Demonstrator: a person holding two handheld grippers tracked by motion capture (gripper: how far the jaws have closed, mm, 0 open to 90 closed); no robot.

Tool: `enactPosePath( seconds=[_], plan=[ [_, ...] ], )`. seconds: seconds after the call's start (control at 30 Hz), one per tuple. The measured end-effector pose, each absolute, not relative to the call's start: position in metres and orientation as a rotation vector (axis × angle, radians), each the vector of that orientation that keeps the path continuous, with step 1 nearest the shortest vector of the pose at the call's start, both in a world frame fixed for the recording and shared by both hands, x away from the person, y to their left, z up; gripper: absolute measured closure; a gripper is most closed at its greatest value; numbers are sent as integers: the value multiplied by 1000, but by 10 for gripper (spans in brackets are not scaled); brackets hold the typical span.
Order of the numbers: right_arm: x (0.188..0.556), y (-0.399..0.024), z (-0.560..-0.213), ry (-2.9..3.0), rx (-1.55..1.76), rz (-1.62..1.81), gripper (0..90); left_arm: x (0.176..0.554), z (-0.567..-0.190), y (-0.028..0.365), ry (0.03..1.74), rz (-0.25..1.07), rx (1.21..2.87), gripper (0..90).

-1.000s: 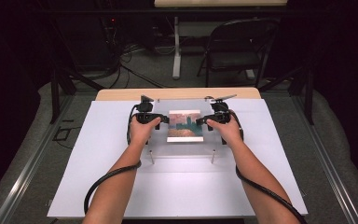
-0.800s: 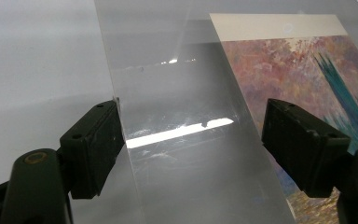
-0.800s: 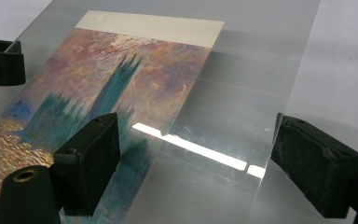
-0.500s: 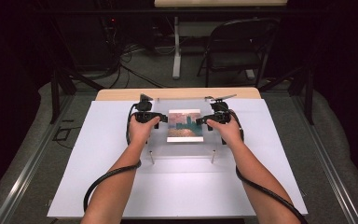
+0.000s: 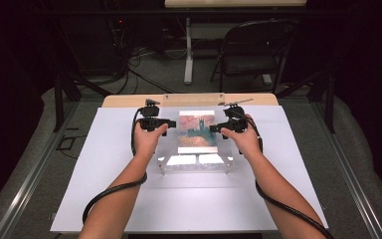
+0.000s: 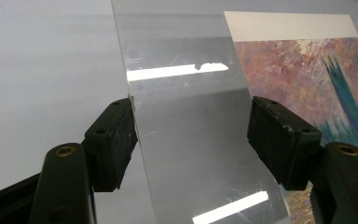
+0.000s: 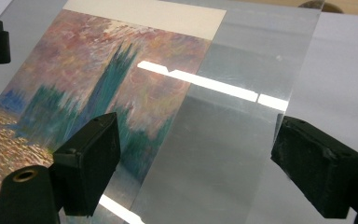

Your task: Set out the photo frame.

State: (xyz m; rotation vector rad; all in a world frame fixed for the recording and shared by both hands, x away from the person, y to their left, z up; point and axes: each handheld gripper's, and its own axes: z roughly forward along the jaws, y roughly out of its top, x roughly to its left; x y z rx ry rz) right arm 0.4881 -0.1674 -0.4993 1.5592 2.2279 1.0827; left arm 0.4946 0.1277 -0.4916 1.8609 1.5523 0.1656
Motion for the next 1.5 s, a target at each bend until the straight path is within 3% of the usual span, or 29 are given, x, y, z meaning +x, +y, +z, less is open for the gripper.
enactPosePath(
  seconds=[1.03,1.5],
  plan=[
    [413,-158,-457,2091,1240,1048,153,417,-446,132,1351,432,1813,429],
    [373,-162,-446,2021,1134,1062,264,377,-435,138,1265,512,1785,510]
  ],
)
